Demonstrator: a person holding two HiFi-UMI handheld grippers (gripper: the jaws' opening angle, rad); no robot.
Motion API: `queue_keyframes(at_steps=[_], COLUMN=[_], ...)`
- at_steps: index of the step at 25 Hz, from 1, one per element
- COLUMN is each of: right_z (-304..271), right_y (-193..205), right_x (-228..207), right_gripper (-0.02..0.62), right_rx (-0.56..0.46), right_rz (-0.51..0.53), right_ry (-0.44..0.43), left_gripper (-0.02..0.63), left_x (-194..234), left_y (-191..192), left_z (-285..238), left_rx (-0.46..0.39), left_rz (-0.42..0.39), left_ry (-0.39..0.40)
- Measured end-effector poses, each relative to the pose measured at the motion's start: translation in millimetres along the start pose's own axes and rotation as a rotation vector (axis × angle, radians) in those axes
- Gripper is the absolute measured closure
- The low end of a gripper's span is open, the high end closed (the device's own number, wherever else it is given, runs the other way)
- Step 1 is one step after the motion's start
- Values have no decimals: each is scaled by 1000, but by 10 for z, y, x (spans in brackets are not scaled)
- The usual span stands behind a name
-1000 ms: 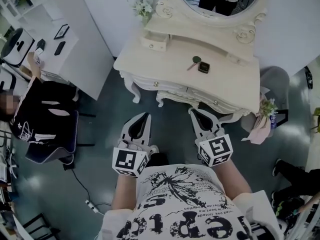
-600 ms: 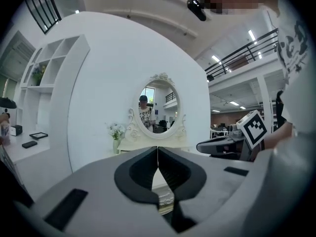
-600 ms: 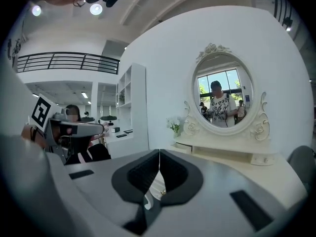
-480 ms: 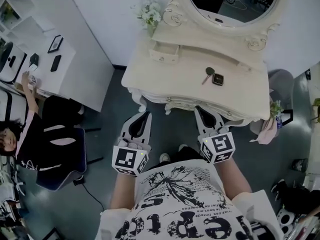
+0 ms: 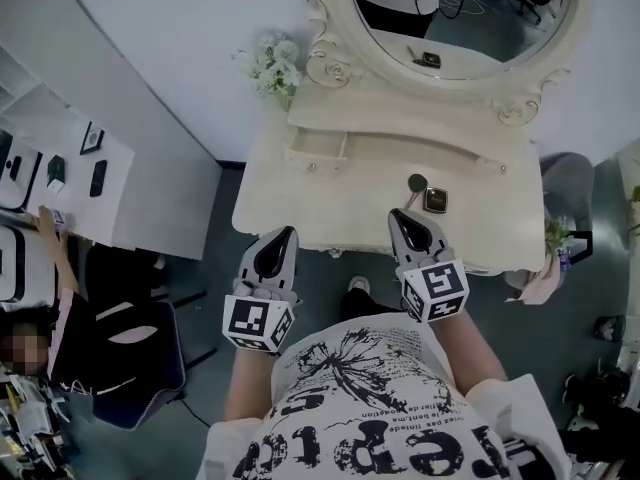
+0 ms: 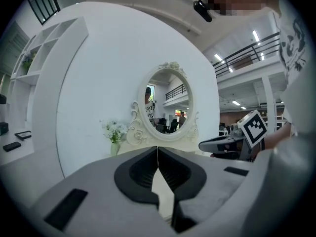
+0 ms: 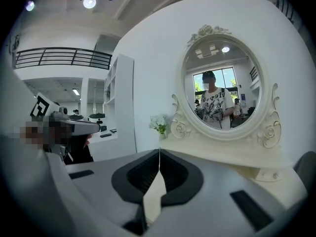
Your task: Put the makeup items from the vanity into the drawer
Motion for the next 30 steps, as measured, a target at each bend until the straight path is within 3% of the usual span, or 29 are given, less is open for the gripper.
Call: queue_keyframes(at_steps=[10, 20, 28, 29, 30], right_z=[-537, -596, -550, -542, -538], right_y=[-196, 43, 663, 770, 880], right_x=[-789, -1153, -1352, -1382, -1409], right_gripper=[577, 577, 572, 556, 488], right_rx=[33, 97, 275, 300, 326], right_rz=[-32, -167, -294, -307, -320], right_ry=[51, 234, 442, 466, 486], left_gripper=[586, 586, 586, 586, 586], left_x=[233, 225, 31, -5, -44], left_y=[-307, -314, -85, -33, 22], left_z=[-1123, -1855, -2263, -2304, -2343], left_rx=[26, 102, 197, 212, 228], left_rz=[-6, -58, -88, -90, -93], left_ry=[50, 274, 460, 476, 492])
Point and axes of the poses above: the fingertips, and each gripper's own axes: z backward along the fingers, x to its left, y out of its underside, the point moved 5 cm from there along z, backward along the fingers, and after that the axes turned 10 degrees about x, right-handed, at the moved point
